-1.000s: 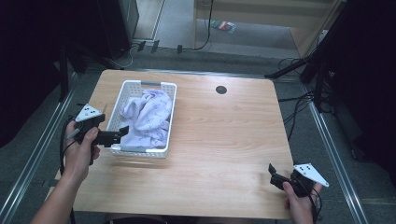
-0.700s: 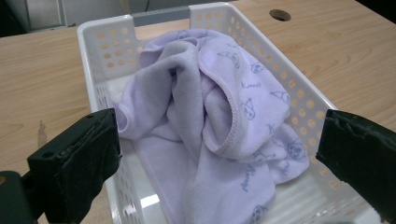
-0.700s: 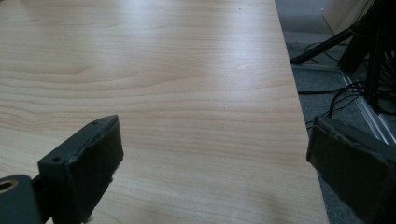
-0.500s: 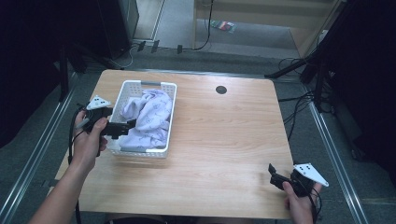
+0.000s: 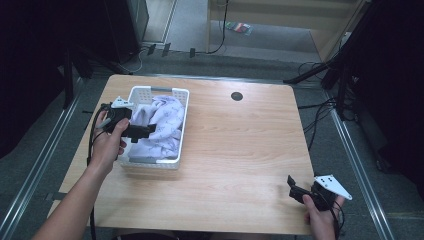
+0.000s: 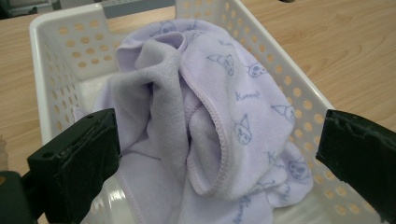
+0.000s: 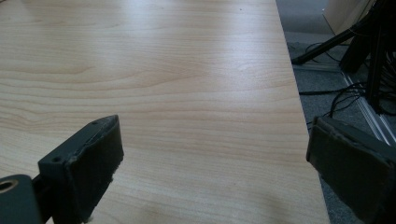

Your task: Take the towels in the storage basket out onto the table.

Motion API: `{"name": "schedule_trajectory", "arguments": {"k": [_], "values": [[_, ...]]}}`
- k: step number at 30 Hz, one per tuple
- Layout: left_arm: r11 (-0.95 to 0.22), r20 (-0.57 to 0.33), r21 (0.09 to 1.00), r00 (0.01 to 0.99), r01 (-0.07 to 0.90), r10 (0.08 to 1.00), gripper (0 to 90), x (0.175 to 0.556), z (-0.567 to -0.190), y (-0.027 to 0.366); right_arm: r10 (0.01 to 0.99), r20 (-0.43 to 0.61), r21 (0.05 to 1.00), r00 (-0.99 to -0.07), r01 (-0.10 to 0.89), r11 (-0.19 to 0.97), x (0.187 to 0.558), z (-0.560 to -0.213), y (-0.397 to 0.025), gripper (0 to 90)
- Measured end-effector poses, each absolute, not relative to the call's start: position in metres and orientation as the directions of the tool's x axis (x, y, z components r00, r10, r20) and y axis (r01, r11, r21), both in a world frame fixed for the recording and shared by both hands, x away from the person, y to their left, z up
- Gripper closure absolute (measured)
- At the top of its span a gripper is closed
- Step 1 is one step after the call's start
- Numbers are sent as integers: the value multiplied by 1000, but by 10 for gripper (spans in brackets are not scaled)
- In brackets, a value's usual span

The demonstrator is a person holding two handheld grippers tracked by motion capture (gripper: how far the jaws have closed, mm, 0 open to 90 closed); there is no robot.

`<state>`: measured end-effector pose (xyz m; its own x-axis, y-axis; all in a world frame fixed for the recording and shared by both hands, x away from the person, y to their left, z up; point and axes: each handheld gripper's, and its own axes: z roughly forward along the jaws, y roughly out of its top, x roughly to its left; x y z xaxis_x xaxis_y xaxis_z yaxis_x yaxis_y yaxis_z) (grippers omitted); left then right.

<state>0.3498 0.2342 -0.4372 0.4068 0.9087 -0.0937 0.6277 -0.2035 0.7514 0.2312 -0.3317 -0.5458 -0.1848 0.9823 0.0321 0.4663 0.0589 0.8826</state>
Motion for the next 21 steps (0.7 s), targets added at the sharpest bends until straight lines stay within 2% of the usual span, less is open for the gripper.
{"name": "schedule_trajectory", "arguments": {"k": [18,21], "values": [[-233,-78,679,383,696,920,0,394,-451,221,981,39,884,-189,464,54,231,-546,-332,38],[-218,-102,666,377,713,920,0,400,-457,220,981,40,884,-190,464,54,231,-546,-332,39]]}}
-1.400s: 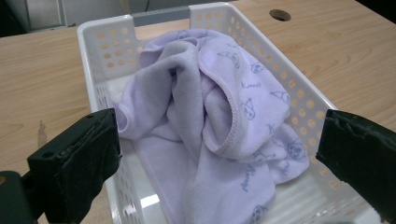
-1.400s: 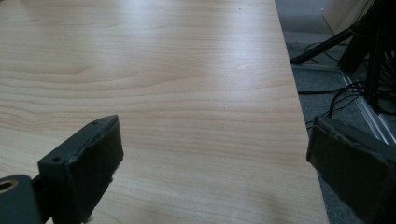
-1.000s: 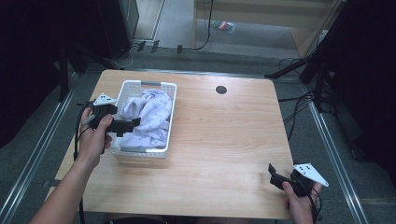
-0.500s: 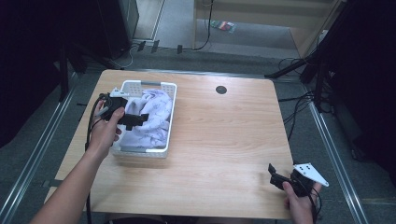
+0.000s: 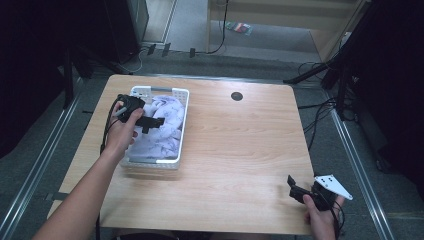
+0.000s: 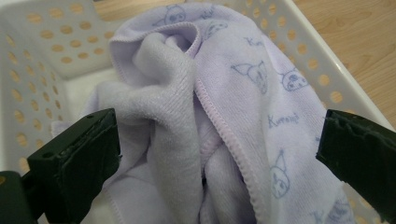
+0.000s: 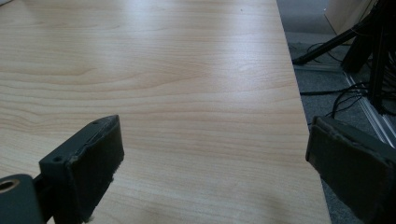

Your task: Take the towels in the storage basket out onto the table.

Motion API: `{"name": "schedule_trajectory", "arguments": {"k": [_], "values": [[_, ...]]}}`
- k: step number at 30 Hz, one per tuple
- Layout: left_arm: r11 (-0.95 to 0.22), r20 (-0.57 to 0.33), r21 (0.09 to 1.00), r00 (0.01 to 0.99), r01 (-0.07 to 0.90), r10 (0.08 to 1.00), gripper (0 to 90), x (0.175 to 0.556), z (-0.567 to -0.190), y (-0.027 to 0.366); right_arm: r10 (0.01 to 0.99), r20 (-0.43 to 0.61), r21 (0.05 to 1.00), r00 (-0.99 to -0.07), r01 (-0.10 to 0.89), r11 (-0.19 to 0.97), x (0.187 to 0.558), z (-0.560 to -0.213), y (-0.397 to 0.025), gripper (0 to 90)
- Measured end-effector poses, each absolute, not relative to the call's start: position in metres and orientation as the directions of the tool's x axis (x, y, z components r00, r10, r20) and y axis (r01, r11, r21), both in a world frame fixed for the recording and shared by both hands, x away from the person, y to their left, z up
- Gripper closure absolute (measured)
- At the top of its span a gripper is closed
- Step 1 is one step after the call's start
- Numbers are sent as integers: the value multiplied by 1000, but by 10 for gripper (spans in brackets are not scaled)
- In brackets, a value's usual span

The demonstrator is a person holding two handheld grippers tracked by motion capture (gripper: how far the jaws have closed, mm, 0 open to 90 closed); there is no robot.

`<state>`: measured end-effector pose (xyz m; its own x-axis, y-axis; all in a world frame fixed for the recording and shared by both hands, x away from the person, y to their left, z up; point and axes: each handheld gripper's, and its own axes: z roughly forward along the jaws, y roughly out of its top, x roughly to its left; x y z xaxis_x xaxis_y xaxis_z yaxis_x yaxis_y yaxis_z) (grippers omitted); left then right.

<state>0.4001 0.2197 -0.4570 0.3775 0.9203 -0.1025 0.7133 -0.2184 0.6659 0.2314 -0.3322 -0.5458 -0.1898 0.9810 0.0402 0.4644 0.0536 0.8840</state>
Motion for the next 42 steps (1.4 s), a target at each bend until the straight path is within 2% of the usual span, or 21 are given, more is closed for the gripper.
{"name": "schedule_trajectory", "arguments": {"k": [11,18,24,31,42], "values": [[-177,-174,591,339,787,925,0,419,-481,214,981,42,884,-191,464,53,231,-546,-332,39],[-195,-179,572,353,797,918,0,425,-491,210,981,42,885,-191,463,52,231,-546,-332,40],[-228,-145,555,363,800,920,0,428,-499,207,981,39,885,-192,462,55,231,-546,-332,40],[-231,-181,493,359,839,916,0,434,-510,207,981,38,885,-189,463,55,231,-546,-332,42],[-316,-72,487,398,814,914,0,434,-520,197,981,33,885,-192,462,60,231,-546,-332,44]]}}
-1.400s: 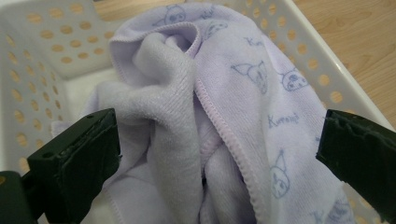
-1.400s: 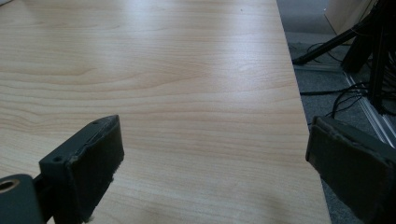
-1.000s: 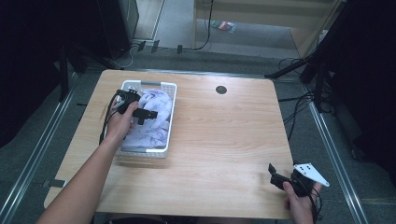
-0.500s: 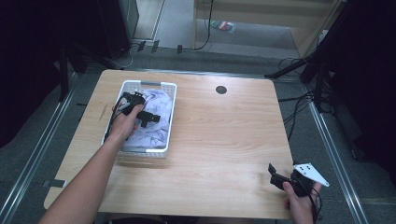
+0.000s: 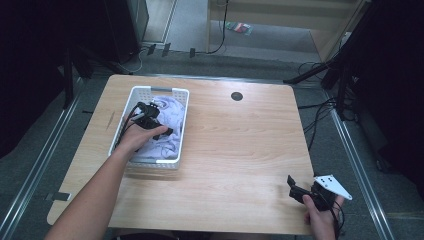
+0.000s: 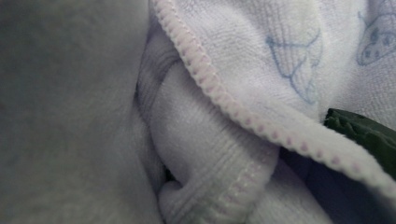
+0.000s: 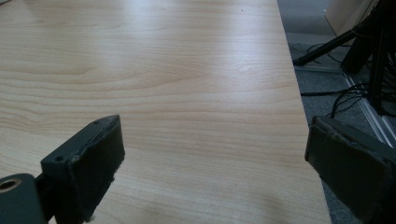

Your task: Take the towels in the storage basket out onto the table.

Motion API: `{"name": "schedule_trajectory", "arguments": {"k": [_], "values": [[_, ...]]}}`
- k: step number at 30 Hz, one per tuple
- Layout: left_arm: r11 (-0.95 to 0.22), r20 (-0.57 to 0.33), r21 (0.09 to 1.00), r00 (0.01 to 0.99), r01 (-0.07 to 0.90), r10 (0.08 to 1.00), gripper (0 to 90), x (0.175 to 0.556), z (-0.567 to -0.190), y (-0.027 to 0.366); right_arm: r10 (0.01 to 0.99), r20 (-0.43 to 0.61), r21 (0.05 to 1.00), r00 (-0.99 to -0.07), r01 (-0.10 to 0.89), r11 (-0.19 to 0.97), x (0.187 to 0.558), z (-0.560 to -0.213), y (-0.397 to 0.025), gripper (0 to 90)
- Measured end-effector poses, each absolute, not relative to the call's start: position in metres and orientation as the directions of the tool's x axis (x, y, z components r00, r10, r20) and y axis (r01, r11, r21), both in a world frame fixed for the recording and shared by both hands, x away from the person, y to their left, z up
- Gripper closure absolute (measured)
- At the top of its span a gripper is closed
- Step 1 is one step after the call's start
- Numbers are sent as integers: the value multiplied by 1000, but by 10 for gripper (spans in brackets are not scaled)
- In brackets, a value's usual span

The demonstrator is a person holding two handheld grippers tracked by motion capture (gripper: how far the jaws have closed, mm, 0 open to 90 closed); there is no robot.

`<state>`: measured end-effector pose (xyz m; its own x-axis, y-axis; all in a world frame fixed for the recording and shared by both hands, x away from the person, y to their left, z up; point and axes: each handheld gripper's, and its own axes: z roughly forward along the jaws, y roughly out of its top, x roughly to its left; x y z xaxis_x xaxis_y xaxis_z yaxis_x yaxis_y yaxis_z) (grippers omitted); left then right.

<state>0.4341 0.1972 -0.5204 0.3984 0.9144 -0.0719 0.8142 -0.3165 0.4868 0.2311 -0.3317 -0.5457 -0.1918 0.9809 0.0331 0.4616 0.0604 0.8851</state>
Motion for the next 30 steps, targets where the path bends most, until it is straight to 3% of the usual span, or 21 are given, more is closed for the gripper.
{"name": "schedule_trajectory", "arguments": {"k": [9,12,20,25,30], "values": [[-316,-55,478,387,819,920,3,434,-524,194,981,38,885,-190,463,55,231,-546,-332,47],[-299,-93,481,387,824,917,79,432,-524,197,981,39,885,-191,463,55,231,-546,-332,48],[-318,-70,479,397,818,915,196,430,-521,193,981,39,884,-192,465,56,231,-546,-332,52],[-333,-104,500,438,799,893,529,427,-517,194,981,39,884,-191,465,55,231,-546,-332,53],[-324,-133,471,428,821,894,631,429,-515,194,981,40,884,-191,465,55,231,-546,-332,53]]}}
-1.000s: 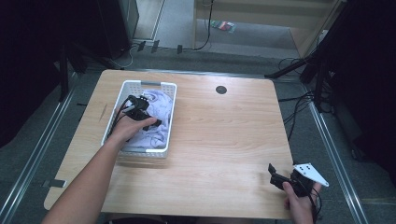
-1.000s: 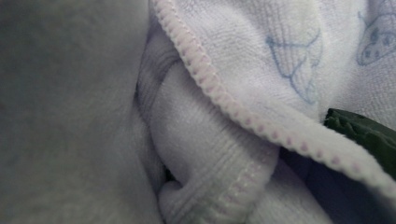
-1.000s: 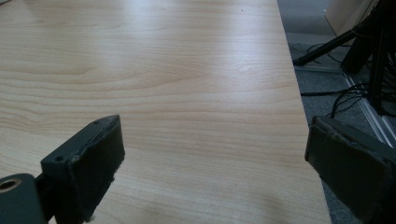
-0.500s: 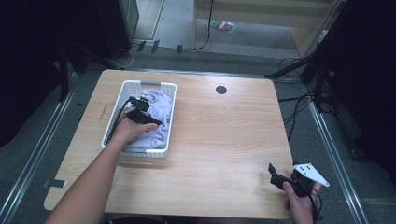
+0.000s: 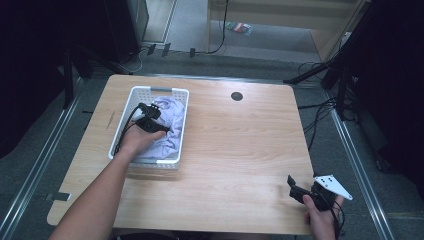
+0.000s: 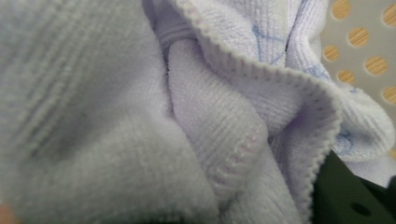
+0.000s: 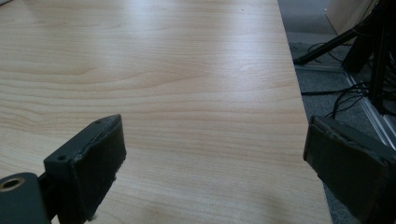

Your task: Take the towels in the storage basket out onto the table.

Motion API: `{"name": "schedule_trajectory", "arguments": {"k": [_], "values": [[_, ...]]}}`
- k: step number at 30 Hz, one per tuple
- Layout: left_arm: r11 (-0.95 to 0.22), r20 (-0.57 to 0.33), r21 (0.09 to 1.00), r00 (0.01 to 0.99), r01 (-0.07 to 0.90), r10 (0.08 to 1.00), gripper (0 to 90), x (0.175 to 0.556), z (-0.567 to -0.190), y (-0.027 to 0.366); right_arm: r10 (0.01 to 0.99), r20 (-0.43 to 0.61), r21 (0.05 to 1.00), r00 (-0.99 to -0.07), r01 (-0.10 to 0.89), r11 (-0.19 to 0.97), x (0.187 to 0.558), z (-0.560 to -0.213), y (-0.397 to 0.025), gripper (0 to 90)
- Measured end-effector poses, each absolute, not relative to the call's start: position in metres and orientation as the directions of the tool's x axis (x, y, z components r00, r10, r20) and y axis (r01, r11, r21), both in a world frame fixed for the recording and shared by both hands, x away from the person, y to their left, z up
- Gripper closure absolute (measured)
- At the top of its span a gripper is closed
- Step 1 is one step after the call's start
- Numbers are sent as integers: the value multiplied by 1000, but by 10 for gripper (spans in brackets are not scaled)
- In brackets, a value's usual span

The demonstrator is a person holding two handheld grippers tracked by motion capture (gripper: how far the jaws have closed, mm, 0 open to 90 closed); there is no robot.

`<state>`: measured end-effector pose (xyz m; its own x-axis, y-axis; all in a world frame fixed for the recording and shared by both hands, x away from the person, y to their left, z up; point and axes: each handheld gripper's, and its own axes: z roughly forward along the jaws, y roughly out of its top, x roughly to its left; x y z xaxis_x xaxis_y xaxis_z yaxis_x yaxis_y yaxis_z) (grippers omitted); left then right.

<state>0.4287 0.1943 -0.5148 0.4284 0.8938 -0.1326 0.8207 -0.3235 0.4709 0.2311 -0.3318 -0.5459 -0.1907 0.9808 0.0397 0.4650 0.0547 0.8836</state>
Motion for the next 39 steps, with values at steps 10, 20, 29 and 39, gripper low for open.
{"name": "schedule_trajectory", "arguments": {"k": [10,20,29,39], "values": [[-332,-118,444,421,832,899,685,428,-508,191,980,41,885,-193,463,55,231,-546,-332,56],[-335,-110,455,425,825,898,687,429,-491,194,981,40,885,-190,463,54,231,-546,-332,56],[-332,-95,502,432,799,897,686,427,-464,198,981,42,886,-191,461,52,231,-546,-332,57],[-323,-80,542,430,776,899,683,426,-434,203,982,44,883,-186,467,49,231,-546,-332,26]]}}
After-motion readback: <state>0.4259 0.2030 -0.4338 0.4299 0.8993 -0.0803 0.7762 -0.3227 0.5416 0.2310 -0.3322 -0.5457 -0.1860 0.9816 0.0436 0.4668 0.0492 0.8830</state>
